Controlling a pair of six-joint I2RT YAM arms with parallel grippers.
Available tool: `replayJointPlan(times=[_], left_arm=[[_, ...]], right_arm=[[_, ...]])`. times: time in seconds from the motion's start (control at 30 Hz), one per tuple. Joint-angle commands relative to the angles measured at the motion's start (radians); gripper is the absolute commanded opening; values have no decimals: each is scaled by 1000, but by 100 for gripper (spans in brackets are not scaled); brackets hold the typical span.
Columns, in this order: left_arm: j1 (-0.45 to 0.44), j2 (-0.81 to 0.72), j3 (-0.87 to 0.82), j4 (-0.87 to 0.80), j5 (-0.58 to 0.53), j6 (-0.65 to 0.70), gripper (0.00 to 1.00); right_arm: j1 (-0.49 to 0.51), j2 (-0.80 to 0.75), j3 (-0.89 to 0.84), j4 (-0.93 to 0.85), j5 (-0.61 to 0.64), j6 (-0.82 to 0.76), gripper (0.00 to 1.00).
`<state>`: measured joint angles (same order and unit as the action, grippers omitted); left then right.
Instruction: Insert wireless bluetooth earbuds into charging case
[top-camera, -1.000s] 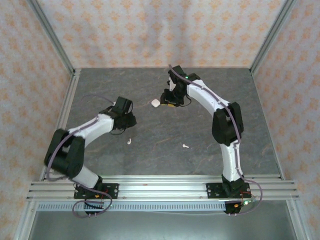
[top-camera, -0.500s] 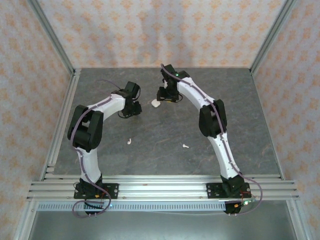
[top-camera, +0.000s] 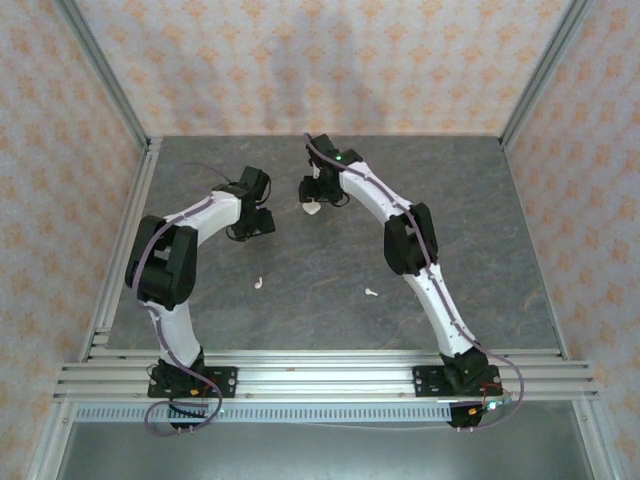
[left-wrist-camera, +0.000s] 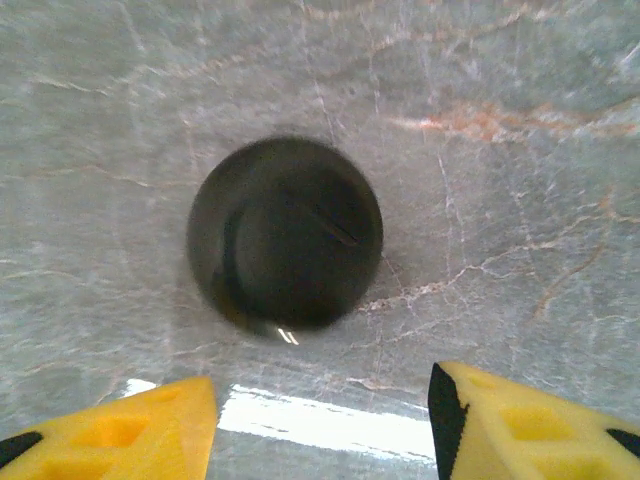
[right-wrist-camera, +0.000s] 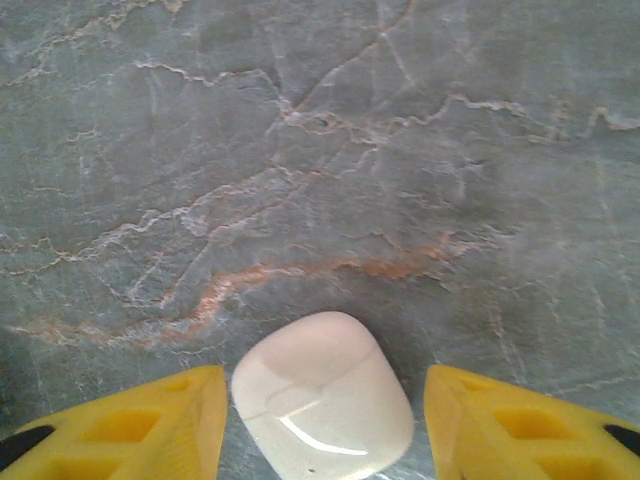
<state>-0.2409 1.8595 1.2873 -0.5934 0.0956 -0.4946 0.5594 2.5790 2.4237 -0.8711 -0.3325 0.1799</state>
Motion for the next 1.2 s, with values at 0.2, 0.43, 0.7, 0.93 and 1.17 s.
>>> replayJointPlan(times=[0.2,0.43,0.7,0.93,1.17], left_arm=[[33,-119,-43,-39,-53,37,62],[41,-156,-78,-36,-46,38,62],[47,-189,-105,-38,-46,38,62],[47,-235,-128,-48,-33,30,62],[47,-316,-194,-43,14,28,62]], right_arm=[[22,36,24,27,60,-76,59],[37,61,22,5,66,-131,60],[46,78,23,-28,106,-149,58],[47,72,22,-80,123,-153,46],[46,-9,-102,-121,125,-100,41]])
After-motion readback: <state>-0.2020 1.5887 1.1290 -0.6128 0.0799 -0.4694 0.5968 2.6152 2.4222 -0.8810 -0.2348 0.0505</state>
